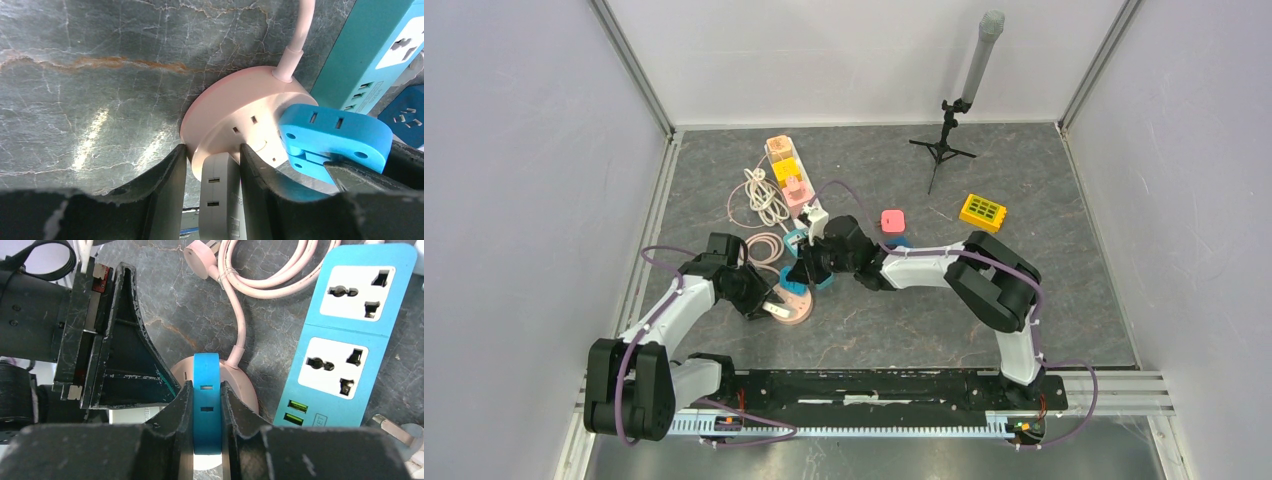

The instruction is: Pull the plug off the socket

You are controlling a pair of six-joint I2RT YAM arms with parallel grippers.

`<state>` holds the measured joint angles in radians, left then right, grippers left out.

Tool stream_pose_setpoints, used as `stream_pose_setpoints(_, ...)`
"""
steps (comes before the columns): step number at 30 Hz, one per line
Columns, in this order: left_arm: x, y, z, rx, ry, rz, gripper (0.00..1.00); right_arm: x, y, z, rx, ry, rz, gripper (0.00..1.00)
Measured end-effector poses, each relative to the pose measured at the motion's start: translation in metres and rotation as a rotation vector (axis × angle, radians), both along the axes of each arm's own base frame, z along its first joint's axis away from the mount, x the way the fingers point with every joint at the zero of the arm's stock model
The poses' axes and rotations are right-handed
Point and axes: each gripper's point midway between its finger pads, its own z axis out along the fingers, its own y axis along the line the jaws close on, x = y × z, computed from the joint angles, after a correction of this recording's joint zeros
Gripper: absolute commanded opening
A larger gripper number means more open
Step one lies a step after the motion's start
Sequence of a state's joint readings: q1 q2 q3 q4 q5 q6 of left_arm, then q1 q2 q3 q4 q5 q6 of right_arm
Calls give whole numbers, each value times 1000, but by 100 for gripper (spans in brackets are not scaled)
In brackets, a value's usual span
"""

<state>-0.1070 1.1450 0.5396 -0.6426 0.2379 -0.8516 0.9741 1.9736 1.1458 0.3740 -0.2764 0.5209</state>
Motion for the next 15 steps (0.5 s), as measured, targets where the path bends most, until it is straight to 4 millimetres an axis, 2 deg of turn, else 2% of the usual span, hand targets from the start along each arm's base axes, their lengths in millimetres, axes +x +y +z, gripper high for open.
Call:
stream_pose_setpoints(3,0,0,0,0,0,0,48,1,0,0,15,31,-2,0)
stream_pose_setpoints(12,1,1,0,4,-2,2,48,1,0,0,-12,-108,14,0)
stream_pose_setpoints(15,1,1,0,3,-1,2,48,3,-2,2,9,-58,8,0)
